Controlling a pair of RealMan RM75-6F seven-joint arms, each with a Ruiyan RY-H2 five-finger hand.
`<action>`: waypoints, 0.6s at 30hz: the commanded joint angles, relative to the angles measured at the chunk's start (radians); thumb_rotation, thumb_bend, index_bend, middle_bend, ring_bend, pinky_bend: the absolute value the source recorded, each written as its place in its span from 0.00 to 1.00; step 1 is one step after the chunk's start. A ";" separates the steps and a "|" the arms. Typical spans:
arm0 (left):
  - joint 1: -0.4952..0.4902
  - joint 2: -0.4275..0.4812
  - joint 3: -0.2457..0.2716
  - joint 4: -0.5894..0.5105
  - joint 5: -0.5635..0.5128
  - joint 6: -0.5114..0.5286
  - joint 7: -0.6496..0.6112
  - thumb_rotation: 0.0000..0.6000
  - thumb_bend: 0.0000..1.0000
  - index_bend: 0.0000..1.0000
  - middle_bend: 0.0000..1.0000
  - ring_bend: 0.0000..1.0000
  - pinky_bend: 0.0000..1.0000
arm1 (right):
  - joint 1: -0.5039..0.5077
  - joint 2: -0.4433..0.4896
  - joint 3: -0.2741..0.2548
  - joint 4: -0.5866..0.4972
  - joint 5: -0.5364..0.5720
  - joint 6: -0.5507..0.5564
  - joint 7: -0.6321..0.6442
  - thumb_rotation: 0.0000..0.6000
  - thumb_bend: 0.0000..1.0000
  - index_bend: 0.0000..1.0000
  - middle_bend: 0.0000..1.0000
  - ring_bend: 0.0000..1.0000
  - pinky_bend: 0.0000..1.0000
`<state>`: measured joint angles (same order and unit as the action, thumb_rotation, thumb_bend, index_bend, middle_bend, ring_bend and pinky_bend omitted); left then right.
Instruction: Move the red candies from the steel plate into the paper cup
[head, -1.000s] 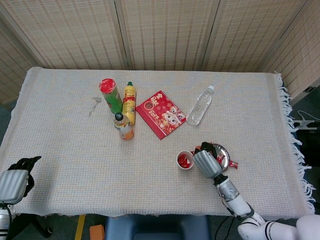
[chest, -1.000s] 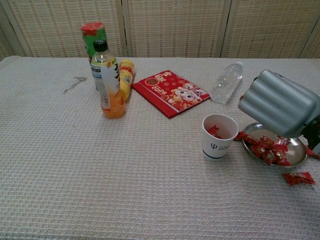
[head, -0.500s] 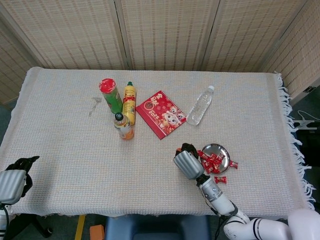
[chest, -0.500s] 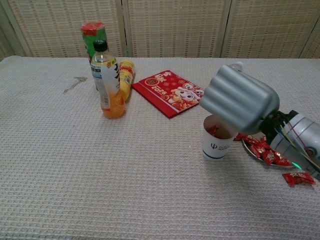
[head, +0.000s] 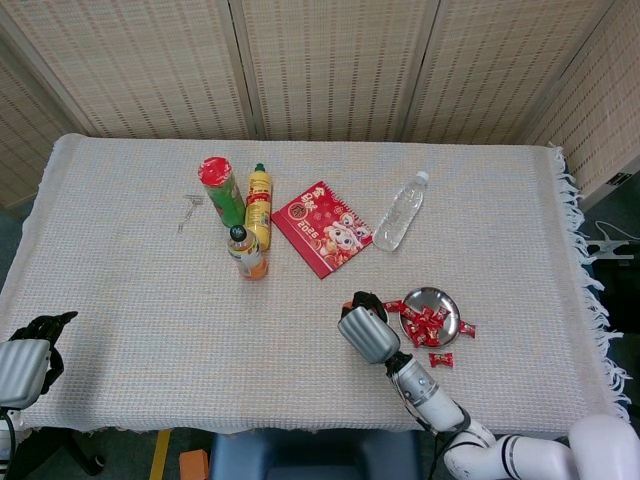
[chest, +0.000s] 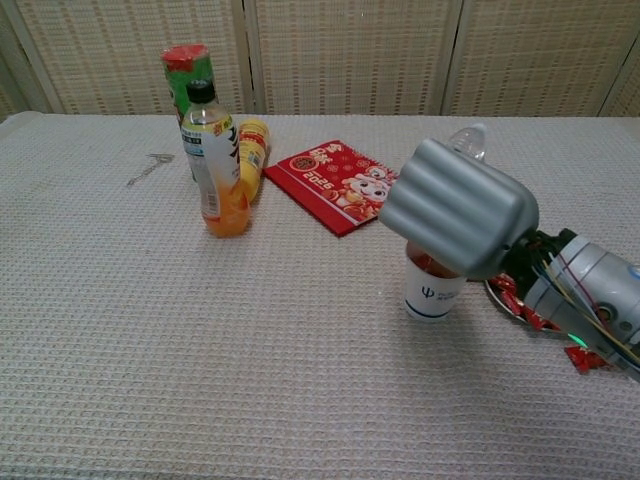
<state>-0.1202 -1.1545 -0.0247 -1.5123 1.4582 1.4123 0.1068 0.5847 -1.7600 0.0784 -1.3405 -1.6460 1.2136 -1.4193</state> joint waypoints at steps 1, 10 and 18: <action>-0.001 0.000 0.000 0.000 0.000 -0.001 -0.001 1.00 0.98 0.17 0.24 0.19 0.35 | -0.002 0.003 -0.004 -0.002 -0.004 0.001 0.002 1.00 0.51 0.76 0.82 0.66 1.00; -0.001 0.001 0.000 0.002 0.001 -0.001 -0.004 1.00 0.98 0.17 0.24 0.19 0.35 | -0.017 0.019 -0.011 -0.016 0.001 0.000 -0.006 1.00 0.49 0.62 0.72 0.65 1.00; -0.002 -0.001 0.000 0.001 -0.001 -0.005 0.001 1.00 0.98 0.17 0.24 0.19 0.35 | -0.032 0.040 -0.014 -0.044 0.018 -0.007 -0.018 1.00 0.47 0.46 0.64 0.64 1.00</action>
<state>-0.1226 -1.1551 -0.0247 -1.5113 1.4576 1.4071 0.1079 0.5534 -1.7204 0.0647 -1.3837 -1.6272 1.2071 -1.4378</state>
